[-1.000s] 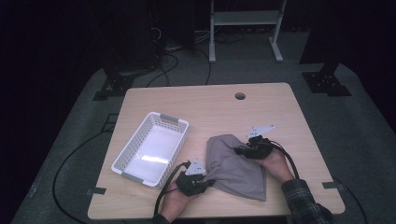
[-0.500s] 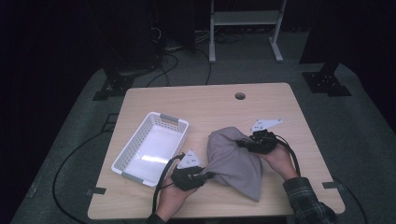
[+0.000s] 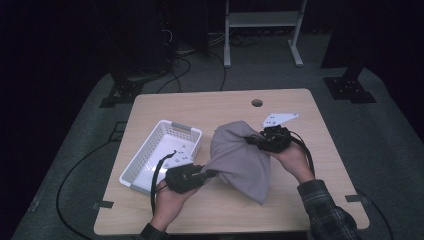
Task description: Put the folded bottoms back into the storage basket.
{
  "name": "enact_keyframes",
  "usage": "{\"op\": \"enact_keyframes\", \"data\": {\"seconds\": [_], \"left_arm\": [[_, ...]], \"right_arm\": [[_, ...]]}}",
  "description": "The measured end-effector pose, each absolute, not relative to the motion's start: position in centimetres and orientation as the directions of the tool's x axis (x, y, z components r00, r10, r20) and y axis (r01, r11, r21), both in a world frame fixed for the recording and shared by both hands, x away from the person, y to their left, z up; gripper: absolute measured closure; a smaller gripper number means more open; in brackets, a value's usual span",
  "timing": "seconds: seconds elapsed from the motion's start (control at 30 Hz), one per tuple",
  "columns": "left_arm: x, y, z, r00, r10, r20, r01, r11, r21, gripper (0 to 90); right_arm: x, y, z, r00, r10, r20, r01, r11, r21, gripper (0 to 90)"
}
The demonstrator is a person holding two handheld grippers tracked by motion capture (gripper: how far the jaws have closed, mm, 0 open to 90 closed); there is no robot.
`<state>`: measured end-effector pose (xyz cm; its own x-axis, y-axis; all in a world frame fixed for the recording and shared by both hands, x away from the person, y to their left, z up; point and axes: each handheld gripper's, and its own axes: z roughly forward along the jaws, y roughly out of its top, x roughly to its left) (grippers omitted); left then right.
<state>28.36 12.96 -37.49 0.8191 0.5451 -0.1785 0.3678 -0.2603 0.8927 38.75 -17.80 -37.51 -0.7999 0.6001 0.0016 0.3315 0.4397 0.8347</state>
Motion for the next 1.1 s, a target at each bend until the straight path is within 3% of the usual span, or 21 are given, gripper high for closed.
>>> {"op": "enact_keyframes", "data": {"seconds": [0.63,1.1], "left_arm": [[28.8,23.7,-34.1,0.728,0.651,-0.215,0.357,-0.092,0.93,78.3],[30.2,31.0,-36.5,0.629,0.731,-0.263,0.417,-0.032,0.908,78.3]], "right_arm": [[41.0,-7.6,-33.3,-0.834,0.551,-0.018,0.27,0.438,0.858,75.6],[43.1,0.1,-35.2,-0.843,0.538,0.005,0.301,0.465,0.833,75.5]]}}
